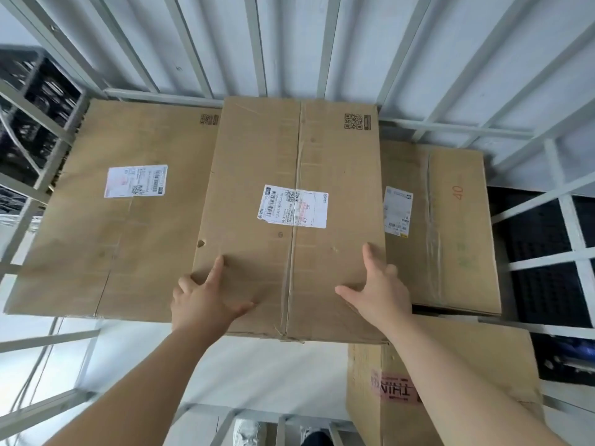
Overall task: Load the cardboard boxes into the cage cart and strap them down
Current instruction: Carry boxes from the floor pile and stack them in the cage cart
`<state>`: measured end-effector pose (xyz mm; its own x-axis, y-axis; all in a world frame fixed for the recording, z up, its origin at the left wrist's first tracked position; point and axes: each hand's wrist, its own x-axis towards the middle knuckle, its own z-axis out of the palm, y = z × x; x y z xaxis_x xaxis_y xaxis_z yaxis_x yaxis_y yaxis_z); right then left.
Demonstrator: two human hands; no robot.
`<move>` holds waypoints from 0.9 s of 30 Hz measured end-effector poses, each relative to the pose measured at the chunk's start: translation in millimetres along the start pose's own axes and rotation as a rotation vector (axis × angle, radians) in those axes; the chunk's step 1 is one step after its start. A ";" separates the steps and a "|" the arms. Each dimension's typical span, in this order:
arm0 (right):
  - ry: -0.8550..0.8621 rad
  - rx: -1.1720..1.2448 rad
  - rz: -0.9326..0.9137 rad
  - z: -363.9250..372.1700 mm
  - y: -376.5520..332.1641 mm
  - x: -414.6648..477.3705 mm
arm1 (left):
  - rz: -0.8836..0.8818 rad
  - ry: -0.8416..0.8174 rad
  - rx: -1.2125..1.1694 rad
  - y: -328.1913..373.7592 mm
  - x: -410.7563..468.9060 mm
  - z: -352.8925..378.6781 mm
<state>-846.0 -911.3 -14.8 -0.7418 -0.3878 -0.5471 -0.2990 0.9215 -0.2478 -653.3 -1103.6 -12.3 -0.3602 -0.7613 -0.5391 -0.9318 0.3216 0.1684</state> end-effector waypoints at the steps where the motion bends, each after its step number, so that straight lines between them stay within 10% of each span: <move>1: 0.006 -0.007 0.003 2.4 0.4 1.8 | 0.004 0.008 0.024 0.2 1.8 3.2; 14: 0.182 -0.006 -0.159 -46.2 -17.8 -59.2 | 0.439 0.217 0.225 33.7 -33.4 -48.6; 27: 0.607 0.130 0.045 -194.8 34.0 -335.3 | 1.056 0.353 0.276 118.2 -260.2 -185.5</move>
<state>-724.3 -746.0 316.0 -0.9724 -0.2328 -0.0167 -0.2122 0.9118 -0.3515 -678.1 -972.0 301.0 -0.9896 -0.1398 0.0329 -0.1312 0.9732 0.1888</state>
